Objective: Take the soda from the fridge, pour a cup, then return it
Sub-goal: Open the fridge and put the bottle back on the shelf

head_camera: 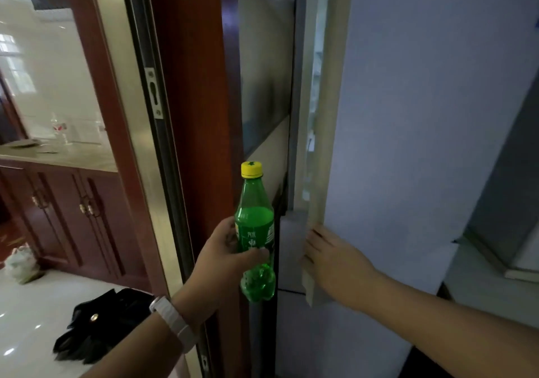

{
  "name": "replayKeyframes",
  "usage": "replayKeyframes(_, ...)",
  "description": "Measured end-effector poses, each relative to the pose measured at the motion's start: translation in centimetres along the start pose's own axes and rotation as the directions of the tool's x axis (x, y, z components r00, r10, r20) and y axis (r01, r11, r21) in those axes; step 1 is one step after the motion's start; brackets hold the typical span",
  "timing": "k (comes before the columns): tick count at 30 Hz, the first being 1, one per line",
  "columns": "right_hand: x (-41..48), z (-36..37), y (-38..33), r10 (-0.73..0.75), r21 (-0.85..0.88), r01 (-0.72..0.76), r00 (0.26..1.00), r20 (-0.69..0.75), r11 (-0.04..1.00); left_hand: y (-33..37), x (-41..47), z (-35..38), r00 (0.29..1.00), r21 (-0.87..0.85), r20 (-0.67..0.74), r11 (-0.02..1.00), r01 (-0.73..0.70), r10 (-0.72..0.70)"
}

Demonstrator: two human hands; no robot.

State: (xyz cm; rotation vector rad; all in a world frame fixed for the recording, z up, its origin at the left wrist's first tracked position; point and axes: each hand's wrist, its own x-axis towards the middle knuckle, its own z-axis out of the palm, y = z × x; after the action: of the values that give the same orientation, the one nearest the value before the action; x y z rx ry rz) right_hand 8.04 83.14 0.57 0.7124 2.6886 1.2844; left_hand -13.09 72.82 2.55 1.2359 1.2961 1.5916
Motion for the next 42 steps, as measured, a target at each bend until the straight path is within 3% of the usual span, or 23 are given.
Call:
replayKeyframes(5, -8.4, -1.9, -0.8, 0.03, 0.026, -0.027, 0.994, -0.109, 0.999, 0.0, -1.5, 1.6, 0.996, -0.048, 0.089, 0.999, -0.008, 0.012)
replayKeyframes(8, -13.1, -3.1, -1.2, 0.049, 0.027, -0.047, 0.996, -0.074, 0.999, -0.3, -2.1, 4.0, 0.99, -0.083, 0.141, 0.997, 0.006, 0.006)
replayKeyframes(14, -20.9, -5.3, -2.4, 0.237, 0.089, -0.236, 0.972, 0.003, 0.968, -0.4, -3.3, 10.3, 0.95, -0.095, 0.313, 0.995, 0.016, 0.014)
replayKeyframes(19, -27.4, -5.7, -2.4, 0.421, 0.123, -0.413, 0.906, -0.05, 0.903, 0.9, -5.6, 15.6, 0.905, -0.12, 0.419, 0.993, -0.019, 0.068)
replayKeyframes(23, -31.7, -5.2, -1.8, 0.566, 0.151, -0.552, 0.822, -0.071, 0.82, 2.8, -7.3, 19.2, 0.866, -0.163, 0.485, 0.985, -0.049, 0.123)
replayKeyframes(29, -36.9, -5.1, -0.5, 0.732, 0.264, -0.717, 0.679, 0.055, 0.645, 4.5, -9.1, 25.5, 0.827, -0.187, 0.544, 0.981, -0.047, 0.143)
replayKeyframes(38, -41.6, -3.6, 1.7, 0.914, 0.474, -0.864, 0.318, 0.254, 0.169, 4.8, -11.3, 32.0, 0.8, -0.186, 0.585, 0.982, -0.022, 0.129)
replayKeyframes(42, -43.2, -2.0, 3.5, 0.931, 0.476, -0.875, 0.244, 0.272, 0.09, 5.0, -11.6, 34.4, 0.791, -0.177, 0.597, 0.984, -0.03, 0.131)
